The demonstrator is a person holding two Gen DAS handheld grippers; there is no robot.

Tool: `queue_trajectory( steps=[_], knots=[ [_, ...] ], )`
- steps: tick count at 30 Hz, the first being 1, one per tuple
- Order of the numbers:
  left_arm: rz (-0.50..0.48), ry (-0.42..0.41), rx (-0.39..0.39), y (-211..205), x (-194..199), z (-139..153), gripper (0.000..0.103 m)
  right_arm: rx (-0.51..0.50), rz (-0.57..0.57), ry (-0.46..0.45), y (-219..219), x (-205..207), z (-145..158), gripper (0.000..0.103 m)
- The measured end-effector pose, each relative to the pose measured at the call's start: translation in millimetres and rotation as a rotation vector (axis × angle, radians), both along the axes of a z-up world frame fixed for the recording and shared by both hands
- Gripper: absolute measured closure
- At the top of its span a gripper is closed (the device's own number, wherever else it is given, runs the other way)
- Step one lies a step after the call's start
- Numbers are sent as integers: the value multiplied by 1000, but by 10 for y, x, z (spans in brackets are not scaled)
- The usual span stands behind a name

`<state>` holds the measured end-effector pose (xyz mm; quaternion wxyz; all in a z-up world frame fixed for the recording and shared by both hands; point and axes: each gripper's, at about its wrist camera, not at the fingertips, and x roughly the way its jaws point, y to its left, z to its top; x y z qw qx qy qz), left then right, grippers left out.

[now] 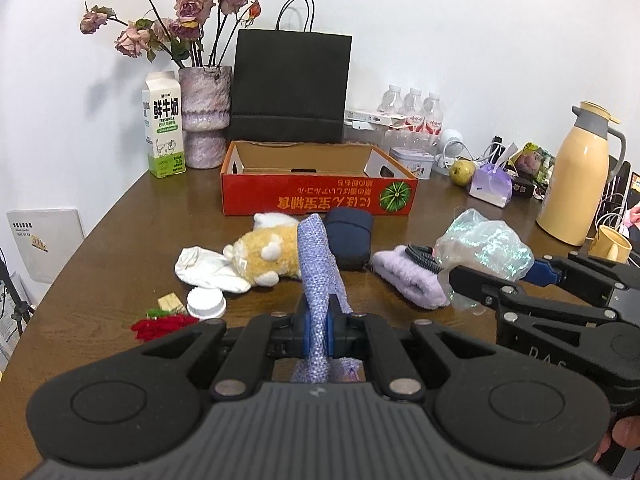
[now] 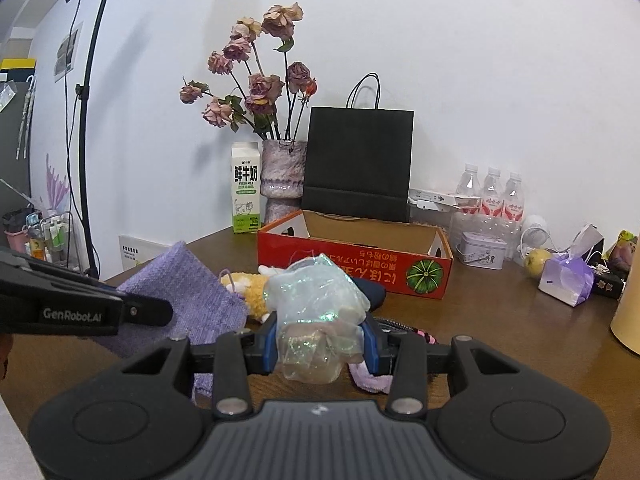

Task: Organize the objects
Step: 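Carry the pouch and the clear bag with both tools toward the red box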

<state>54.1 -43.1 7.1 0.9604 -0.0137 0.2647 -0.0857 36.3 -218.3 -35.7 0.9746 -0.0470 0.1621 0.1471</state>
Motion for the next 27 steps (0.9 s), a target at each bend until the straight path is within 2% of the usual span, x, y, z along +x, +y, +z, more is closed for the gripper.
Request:
queue_trajectory(
  steps=[27],
  knots=[
    [-6,-14,-4,-42,578,305,95,2,18,-2,52,572,251,64]
  ],
)
